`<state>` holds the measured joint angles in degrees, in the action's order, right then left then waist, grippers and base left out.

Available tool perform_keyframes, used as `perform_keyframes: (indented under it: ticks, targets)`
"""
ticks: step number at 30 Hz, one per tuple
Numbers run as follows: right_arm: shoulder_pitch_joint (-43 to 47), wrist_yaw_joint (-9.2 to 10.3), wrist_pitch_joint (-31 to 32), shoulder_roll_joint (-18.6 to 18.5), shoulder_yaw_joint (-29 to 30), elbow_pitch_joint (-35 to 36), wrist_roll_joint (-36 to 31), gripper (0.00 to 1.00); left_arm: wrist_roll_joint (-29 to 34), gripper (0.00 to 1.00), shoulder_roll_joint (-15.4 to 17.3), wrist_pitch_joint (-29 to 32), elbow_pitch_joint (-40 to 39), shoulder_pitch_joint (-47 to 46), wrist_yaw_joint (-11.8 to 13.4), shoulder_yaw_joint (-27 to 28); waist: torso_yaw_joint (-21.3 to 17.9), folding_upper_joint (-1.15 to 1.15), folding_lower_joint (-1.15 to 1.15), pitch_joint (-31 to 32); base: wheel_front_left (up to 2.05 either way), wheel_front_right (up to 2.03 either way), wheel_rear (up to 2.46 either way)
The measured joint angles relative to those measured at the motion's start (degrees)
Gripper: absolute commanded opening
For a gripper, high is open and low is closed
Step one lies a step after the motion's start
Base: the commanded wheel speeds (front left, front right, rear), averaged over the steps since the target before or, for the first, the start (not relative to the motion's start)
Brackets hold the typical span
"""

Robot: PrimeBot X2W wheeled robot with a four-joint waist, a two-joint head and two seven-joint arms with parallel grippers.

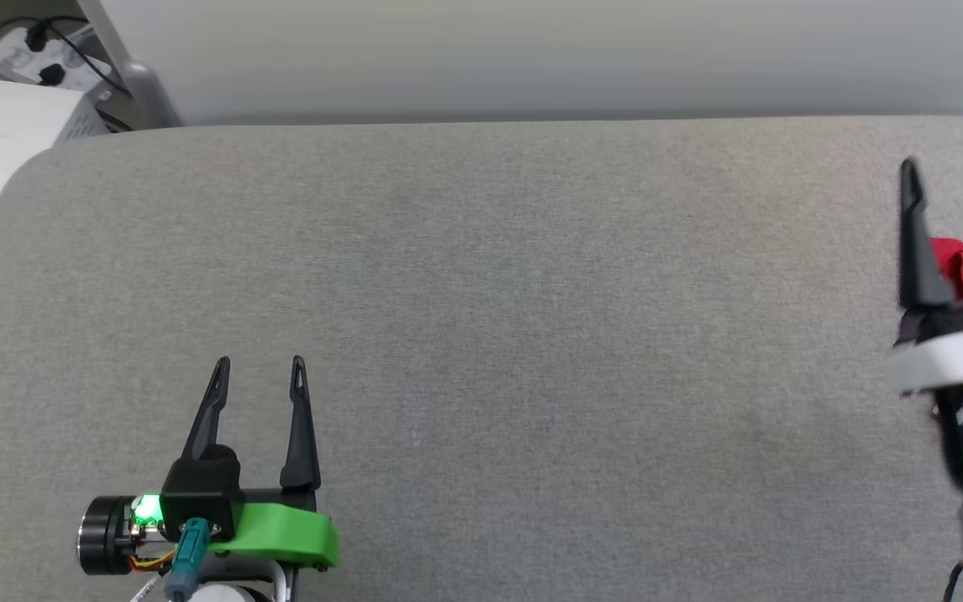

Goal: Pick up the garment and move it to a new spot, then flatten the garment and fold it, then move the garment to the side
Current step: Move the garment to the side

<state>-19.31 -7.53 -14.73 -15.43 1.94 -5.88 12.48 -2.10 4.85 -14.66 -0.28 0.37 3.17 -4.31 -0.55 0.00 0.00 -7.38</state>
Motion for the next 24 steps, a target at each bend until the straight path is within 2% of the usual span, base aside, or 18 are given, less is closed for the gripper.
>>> perform_keyframes:
  ticks: [6,19,24]
  targets:
    - [8.63,0.0,0.0,5.21,-0.73,1.0,-0.63,1.0,0.01,1.0,-0.1,0.0,0.67,0.3,-0.3,0.24,1.89,0.0,0.0,1.9,0.0,0.0,0.0]
    - [20.65,0.0,0.0,10.02,-1.23,3.91,-2.82,1.0,-0.34,1.0,-0.68,0.0,1.79,2.1,-1.43,0.2,3.08,0.0,0.0,5.02,0.0,0.0,0.0]
    - [23.82,0.0,0.0,11.24,-0.77,4.77,-1.7,1.0,-0.51,1.0,-0.77,0.0,1.97,2.79,-1.98,0.24,3.02,0.0,0.0,5.82,0.0,0.0,0.0]
